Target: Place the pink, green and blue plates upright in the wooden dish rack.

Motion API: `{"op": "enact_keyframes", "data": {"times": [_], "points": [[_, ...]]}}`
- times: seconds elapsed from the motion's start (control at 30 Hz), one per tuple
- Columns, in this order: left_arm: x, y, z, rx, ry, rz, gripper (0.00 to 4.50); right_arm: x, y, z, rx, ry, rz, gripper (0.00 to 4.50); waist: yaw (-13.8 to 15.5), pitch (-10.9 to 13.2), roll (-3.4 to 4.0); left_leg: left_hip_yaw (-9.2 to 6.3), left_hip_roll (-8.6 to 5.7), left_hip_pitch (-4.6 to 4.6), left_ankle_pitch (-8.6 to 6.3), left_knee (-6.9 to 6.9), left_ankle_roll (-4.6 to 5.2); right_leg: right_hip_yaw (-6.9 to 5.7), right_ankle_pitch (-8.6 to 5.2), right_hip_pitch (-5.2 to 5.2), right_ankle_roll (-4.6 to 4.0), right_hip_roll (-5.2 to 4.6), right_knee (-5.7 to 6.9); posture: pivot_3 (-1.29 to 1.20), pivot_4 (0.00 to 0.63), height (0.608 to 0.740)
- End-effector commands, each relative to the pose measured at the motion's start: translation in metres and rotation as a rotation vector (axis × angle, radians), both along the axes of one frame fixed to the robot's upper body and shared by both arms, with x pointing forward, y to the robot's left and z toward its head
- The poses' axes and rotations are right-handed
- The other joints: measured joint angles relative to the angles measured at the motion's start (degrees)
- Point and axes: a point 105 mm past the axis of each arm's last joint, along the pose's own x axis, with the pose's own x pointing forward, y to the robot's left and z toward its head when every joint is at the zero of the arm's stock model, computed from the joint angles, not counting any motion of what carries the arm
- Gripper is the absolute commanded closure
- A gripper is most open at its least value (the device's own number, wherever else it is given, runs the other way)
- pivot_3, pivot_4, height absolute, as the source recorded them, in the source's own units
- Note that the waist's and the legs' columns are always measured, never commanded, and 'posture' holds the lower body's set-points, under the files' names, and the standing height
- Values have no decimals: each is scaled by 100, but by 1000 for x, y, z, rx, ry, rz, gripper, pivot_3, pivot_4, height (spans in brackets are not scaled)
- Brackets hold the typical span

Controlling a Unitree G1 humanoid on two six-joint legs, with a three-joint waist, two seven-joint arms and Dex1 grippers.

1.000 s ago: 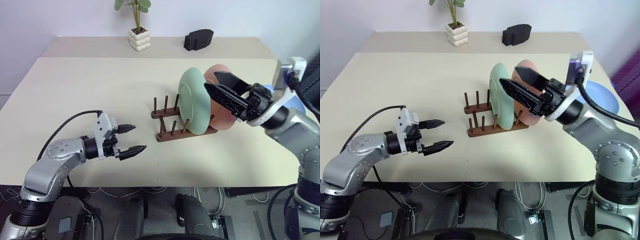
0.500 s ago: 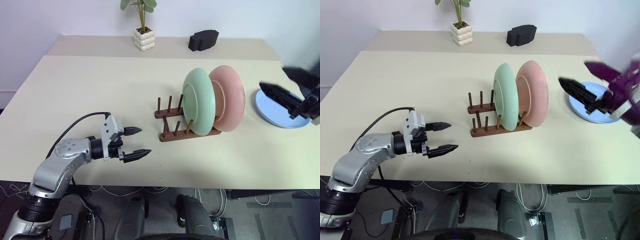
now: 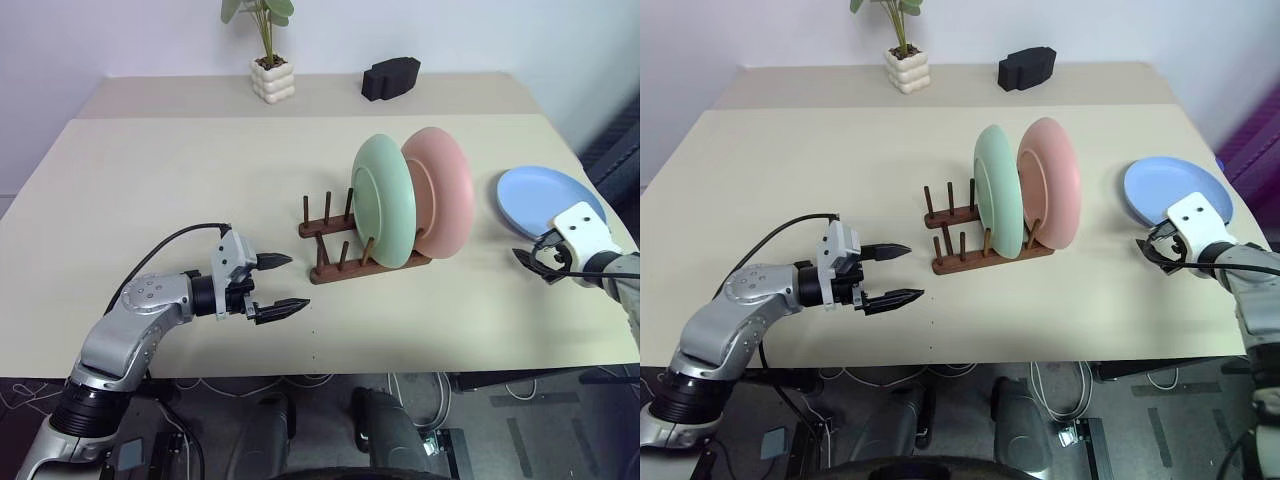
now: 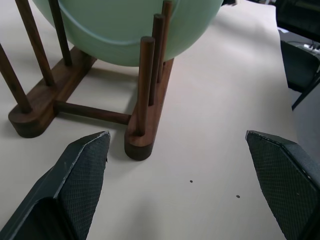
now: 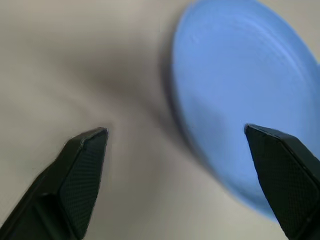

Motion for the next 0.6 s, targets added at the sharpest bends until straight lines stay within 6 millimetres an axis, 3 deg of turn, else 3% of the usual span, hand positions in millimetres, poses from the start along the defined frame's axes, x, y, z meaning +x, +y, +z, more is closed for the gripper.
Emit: {"op": "enact_keyframes", "data": {"times": [0.03, 0.13, 0.23, 0.47, 0.6], "points": [[-4, -3, 7, -5, -44, -11, 0, 12, -9, -4, -70, -8, -5, 69, -1, -1, -2, 0, 0, 1, 0, 1, 0, 2, 0, 1, 0, 2, 1, 0, 150, 739], [-4, -2, 7, -6, -47, 0, 0, 18, -14, -10, -85, 4, -17, 69, 1, -2, -5, 5, 0, 8, 0, 4, 0, 12, 1, 7, -1, 6, 0, 0, 150, 739], [-5, 0, 7, -5, -48, 14, 0, 21, -16, -14, -96, 16, -16, 912, 18, -3, -8, 5, 0, 11, 0, 4, 0, 14, 1, 11, -1, 7, 0, 0, 150, 739], [-6, 2, 6, -4, -49, 25, 0, 23, -13, -17, -86, -2, 1, 4450, 26, -4, -8, 5, -1, 12, 0, 5, 0, 19, 2, 13, -1, 7, 2, 0, 150, 739], [-5, 2, 5, -3, -48, 21, 0, 20, -15, 0, -154, -111, -4, 4450, 28, -4, -8, 3, -1, 12, 0, 4, 0, 19, 2, 13, -1, 9, 4, 0, 150, 739]]}}
